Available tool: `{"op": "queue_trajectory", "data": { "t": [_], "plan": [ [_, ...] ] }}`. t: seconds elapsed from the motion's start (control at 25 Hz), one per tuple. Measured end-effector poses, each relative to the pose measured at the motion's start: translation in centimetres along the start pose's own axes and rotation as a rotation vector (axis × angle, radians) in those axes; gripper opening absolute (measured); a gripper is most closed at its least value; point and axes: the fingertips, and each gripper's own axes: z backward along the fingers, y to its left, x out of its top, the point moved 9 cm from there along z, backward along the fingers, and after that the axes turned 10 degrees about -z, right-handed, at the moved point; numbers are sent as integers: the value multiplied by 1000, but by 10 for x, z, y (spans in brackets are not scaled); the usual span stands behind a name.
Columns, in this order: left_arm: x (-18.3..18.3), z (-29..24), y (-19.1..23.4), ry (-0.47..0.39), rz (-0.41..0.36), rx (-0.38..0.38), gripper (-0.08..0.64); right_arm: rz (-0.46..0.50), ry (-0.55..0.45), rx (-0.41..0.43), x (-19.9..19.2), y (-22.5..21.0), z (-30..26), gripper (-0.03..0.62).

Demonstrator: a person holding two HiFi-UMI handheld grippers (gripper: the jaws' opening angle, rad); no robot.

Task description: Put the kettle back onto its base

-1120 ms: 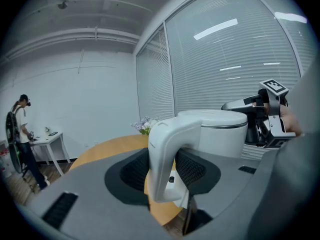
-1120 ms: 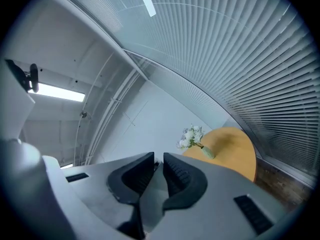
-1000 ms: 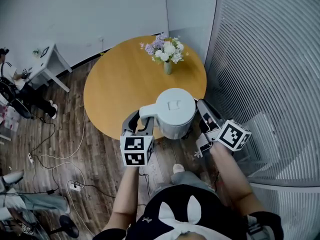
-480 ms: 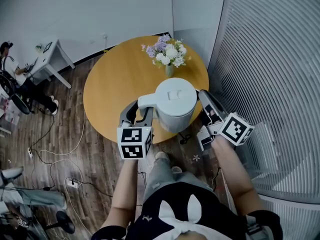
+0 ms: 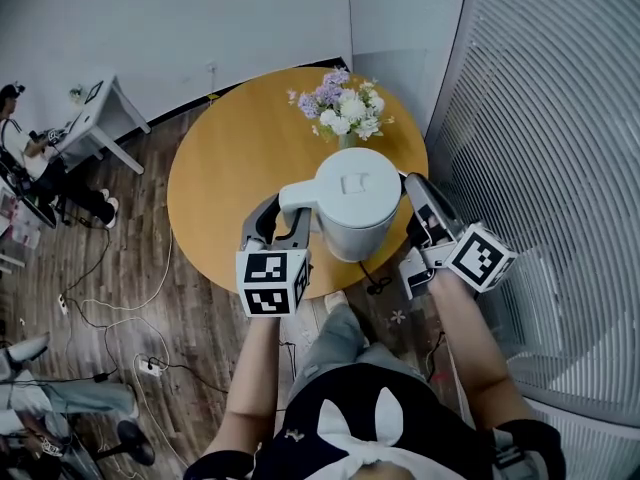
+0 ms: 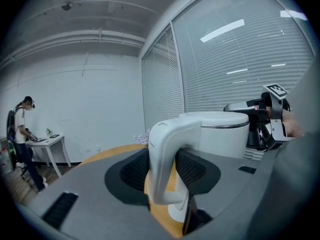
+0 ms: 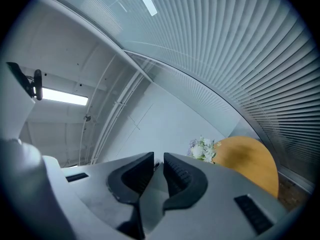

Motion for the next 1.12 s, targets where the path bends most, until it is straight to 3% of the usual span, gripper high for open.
{"op": "queue_trajectory", "data": {
  "t": [1.12],
  "plan": [
    [-41,-47,17,91,47,-42,181,-37,54,-74,-20,-48,-38,61]
  ]
}}
